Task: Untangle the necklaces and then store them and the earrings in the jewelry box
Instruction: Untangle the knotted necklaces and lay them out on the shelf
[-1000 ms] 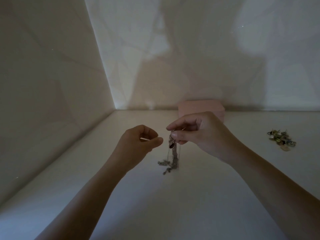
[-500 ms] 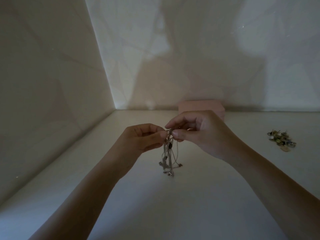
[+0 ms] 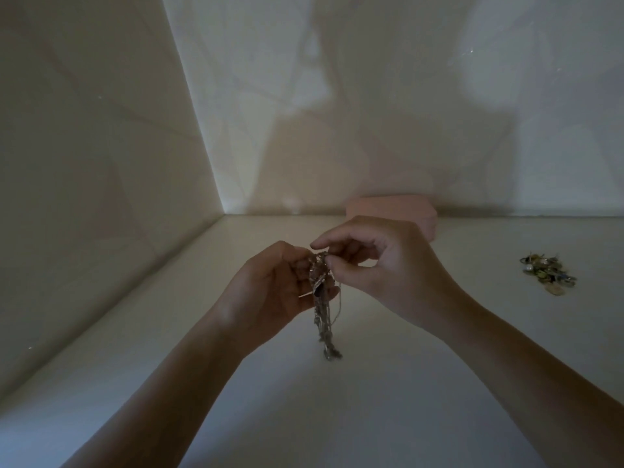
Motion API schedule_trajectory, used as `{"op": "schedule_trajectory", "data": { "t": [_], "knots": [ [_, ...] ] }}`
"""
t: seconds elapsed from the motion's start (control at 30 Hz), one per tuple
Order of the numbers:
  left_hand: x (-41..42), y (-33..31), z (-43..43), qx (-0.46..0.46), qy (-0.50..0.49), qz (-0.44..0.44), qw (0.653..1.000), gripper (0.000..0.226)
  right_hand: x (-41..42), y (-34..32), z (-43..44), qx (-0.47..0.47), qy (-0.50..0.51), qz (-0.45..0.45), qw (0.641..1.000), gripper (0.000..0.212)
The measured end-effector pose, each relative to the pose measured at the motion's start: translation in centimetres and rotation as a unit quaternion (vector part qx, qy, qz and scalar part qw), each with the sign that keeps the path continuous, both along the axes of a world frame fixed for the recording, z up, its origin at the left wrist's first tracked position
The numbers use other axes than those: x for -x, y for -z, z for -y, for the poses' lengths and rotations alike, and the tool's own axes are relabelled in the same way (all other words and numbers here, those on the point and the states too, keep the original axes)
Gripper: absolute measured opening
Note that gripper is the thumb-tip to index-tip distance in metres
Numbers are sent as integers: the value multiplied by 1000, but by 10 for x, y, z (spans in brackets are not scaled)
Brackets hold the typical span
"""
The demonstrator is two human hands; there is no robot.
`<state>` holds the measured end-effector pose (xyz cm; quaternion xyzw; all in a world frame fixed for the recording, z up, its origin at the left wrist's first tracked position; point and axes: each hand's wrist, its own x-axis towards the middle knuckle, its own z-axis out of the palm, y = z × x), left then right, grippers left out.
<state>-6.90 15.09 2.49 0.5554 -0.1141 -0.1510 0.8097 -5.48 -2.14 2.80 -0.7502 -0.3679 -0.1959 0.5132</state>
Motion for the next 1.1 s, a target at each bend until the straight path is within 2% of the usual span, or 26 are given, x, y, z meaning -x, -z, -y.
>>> {"op": "schedule_trajectory", "data": {
  "t": [0.17,0.27,0.37,0.53,0.8,0.97,1.1],
  "knots": [
    [1,0,0,-21,-24,11,999,32,1,0,-4,24,39,82,996,19],
    [2,0,1,-11,-38,24,999,28,0,1,-5,14,68,110,992,14],
    [-2,1,0,57,-68,11,996,28,0,1,-5,-3,87,114,990,14],
    [0,-4,3,145,-117,-8,982,46,0,2,-5,24,101,144,984,16],
    [3,-4,7,84,-178,2,980,42,4,7,-10,70,75,183,978,18],
    [2,-7,3,177,-160,25,971,55,2,1,-3,23,57,197,978,16],
    [4,-8,2,224,-131,12,966,55,9,4,-8,27,3,163,986,19]
  ]
}}
